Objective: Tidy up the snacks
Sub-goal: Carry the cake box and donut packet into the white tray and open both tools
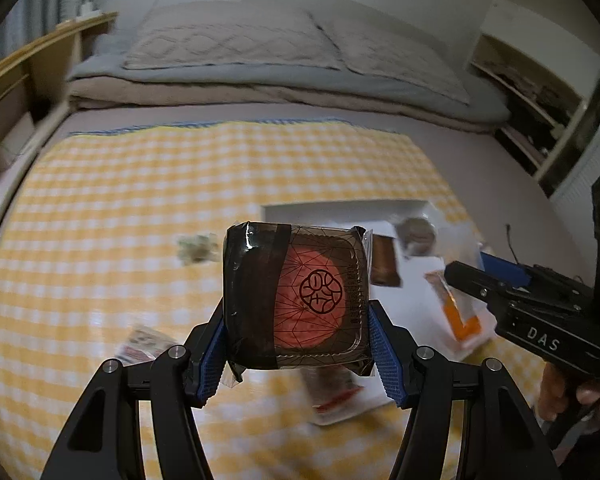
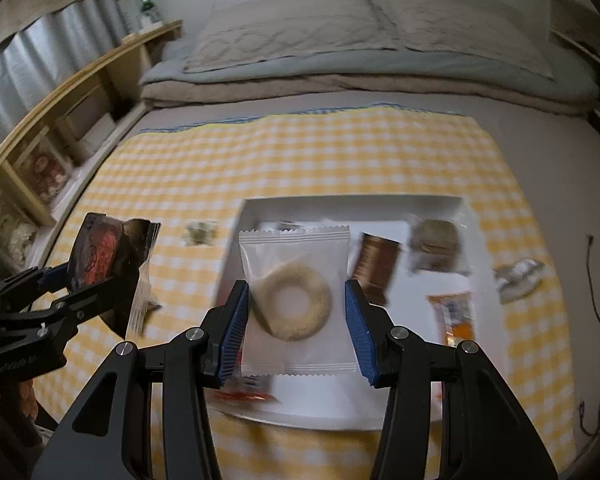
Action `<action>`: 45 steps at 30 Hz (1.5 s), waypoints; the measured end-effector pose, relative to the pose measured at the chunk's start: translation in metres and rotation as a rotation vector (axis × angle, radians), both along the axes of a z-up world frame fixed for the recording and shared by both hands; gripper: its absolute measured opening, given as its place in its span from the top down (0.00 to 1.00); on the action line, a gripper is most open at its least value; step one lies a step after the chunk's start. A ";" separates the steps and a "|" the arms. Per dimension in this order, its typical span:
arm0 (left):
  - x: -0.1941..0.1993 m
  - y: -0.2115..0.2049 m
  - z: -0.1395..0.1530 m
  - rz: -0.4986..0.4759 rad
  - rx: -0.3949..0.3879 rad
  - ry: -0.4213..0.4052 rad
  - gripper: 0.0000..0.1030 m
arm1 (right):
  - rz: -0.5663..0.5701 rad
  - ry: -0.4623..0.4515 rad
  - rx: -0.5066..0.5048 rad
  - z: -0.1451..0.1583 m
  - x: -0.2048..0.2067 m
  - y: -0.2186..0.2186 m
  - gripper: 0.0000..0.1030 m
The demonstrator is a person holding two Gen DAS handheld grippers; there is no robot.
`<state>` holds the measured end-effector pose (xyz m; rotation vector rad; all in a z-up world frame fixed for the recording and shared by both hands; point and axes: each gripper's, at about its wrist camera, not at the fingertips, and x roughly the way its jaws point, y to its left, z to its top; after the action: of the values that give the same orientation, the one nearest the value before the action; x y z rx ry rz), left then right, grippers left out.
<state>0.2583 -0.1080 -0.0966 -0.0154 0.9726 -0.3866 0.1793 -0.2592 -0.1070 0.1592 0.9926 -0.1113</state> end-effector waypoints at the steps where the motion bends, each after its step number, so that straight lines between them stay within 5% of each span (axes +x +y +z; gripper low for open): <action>1: -0.001 -0.007 -0.003 -0.011 -0.004 0.009 0.40 | -0.010 0.003 -0.001 -0.001 -0.004 -0.007 0.53; 17: 0.041 -0.060 -0.084 0.000 -0.184 0.280 0.40 | -0.117 0.107 -0.007 -0.036 -0.041 -0.088 0.53; 29: 0.072 -0.073 -0.148 0.061 -0.301 0.480 0.40 | -0.080 0.202 0.005 -0.063 -0.032 -0.093 0.53; 42: 0.099 -0.067 -0.158 0.109 -0.253 0.426 0.37 | -0.079 0.232 0.018 -0.074 -0.023 -0.094 0.52; 45: 0.096 -0.069 -0.149 0.084 -0.250 0.399 0.20 | -0.084 0.228 0.032 -0.075 -0.024 -0.097 0.47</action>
<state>0.3538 -0.1772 -0.2456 -0.3713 1.3067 -0.4344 0.1552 -0.3562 -0.1819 0.2212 1.2159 -0.1937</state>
